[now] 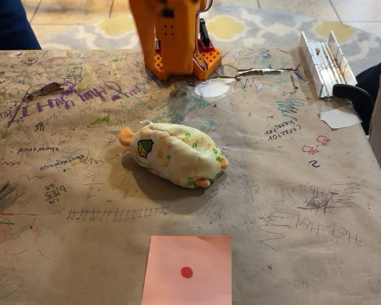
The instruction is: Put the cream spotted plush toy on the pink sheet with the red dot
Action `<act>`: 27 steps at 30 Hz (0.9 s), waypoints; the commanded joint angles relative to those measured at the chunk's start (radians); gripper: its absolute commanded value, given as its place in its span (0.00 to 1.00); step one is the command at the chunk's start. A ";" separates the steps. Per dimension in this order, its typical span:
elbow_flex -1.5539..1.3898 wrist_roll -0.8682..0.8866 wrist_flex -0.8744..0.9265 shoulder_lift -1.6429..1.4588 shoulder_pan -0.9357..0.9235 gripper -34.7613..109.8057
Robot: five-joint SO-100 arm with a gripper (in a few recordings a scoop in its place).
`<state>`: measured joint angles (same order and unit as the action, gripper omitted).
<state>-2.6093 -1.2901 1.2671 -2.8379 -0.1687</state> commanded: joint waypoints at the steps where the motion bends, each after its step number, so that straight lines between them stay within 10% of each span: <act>1: -0.074 -0.021 -0.282 0.258 0.018 0.48; 13: 0.031 -0.028 -0.644 0.701 0.064 0.46; 18: -0.058 -0.098 -0.785 0.721 -0.005 0.29; 27: 0.126 -0.031 -0.479 0.767 -0.025 0.26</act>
<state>-2.5510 -1.3376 0.6888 -2.0617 -0.1534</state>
